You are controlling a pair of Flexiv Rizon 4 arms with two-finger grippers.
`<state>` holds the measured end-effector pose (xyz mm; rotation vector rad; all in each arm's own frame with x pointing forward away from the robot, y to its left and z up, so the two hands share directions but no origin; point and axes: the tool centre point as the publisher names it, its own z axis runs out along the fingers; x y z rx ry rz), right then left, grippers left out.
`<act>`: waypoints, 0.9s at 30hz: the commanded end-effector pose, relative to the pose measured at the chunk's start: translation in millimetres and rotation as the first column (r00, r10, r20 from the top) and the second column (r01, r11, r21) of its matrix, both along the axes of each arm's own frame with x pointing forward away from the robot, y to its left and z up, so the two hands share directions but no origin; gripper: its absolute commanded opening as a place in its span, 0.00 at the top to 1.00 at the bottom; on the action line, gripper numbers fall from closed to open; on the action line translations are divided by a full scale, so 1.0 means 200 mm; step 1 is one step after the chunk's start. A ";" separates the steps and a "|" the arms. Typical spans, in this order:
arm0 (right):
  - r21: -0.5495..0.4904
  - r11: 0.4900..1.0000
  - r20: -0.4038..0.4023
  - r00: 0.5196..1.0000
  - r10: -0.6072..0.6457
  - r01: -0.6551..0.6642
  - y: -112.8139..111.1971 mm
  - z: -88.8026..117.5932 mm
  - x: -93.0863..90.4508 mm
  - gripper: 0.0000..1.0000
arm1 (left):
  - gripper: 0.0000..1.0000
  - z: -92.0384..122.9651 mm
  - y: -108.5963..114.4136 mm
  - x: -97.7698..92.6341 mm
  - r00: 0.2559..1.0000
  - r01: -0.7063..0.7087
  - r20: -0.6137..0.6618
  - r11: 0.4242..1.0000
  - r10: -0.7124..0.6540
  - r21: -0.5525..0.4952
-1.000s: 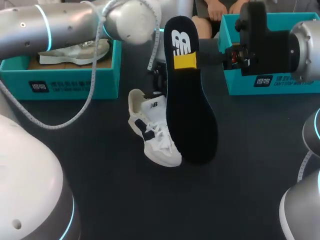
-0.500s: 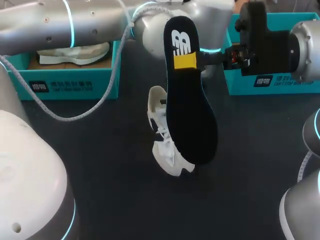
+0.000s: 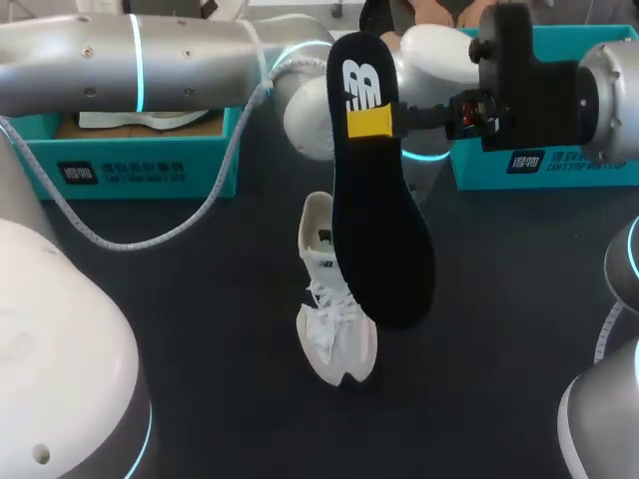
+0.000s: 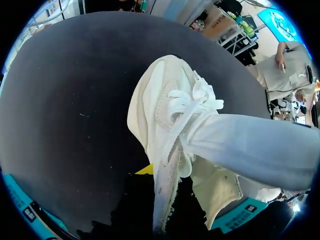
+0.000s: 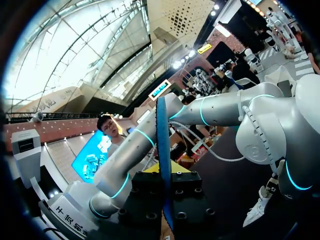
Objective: Take the shoe out of the shoebox, open the shoe tongue, remove and reinsert the insole, then place the shoe into the shoebox
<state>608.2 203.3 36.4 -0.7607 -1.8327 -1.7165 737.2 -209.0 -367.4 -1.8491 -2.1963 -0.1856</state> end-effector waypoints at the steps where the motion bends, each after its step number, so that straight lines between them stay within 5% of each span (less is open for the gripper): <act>1: 0.000 1.000 -0.001 1.000 0.000 0.000 0.02 0.00 0.01 1.00 | 1.00 -0.05 0.00 -0.01 1.000 0.001 -0.026 1.000 -0.001 0.005; 10: 0.000 1.000 -0.001 1.000 0.000 0.000 0.02 0.00 0.01 1.00 | 1.00 -0.16 -0.02 0.01 0.994 0.016 -0.104 1.000 -0.014 0.022; 12: 0.000 1.000 -0.001 1.000 0.000 0.000 0.02 0.00 0.01 1.00 | 0.20 -0.15 -0.01 0.01 0.994 0.024 -0.103 1.000 -0.022 0.012; 13: 0.000 1.000 -0.001 1.000 0.000 0.000 0.02 0.00 0.01 1.00 | 0.00 -0.14 -0.01 0.01 0.994 0.027 -0.103 1.000 -0.026 0.005; 27: 0.000 1.000 -0.001 1.000 0.000 0.000 0.02 0.00 0.01 1.00 | 0.00 0.22 -0.05 0.14 0.997 -0.071 -0.044 0.964 0.062 -0.256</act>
